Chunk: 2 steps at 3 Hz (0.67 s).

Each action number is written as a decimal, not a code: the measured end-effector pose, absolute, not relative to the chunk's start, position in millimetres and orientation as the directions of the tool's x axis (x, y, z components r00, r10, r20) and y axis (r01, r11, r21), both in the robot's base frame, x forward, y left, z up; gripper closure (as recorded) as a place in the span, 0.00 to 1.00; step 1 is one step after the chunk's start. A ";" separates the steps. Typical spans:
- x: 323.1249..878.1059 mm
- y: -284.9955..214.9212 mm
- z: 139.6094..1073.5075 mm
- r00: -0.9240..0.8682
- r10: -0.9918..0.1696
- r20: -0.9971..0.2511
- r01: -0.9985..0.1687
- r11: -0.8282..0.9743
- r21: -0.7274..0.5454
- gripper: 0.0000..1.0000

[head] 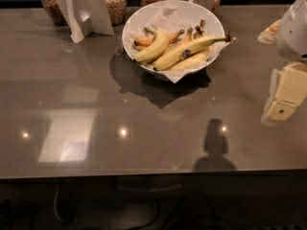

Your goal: Pick banana from white bowl

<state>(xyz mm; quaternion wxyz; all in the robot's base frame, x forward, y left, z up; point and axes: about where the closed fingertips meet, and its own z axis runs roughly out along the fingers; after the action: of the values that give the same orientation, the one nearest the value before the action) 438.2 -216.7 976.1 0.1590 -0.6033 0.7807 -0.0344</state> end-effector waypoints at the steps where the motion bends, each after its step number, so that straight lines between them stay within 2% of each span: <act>1: 441.0 -216.2 976.9 -0.220 -0.953 -0.210 -0.929 0.270 -0.253 0.00; 2: 466.9 -214.3 973.9 -0.184 -0.957 -0.225 -0.931 0.243 -0.272 0.00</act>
Offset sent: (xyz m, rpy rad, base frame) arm 0.0633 0.0029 -0.0100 0.0263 -0.0467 0.0757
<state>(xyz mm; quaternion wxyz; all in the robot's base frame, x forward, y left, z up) 466.9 -214.3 973.9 0.1754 -0.6142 0.7686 -0.0366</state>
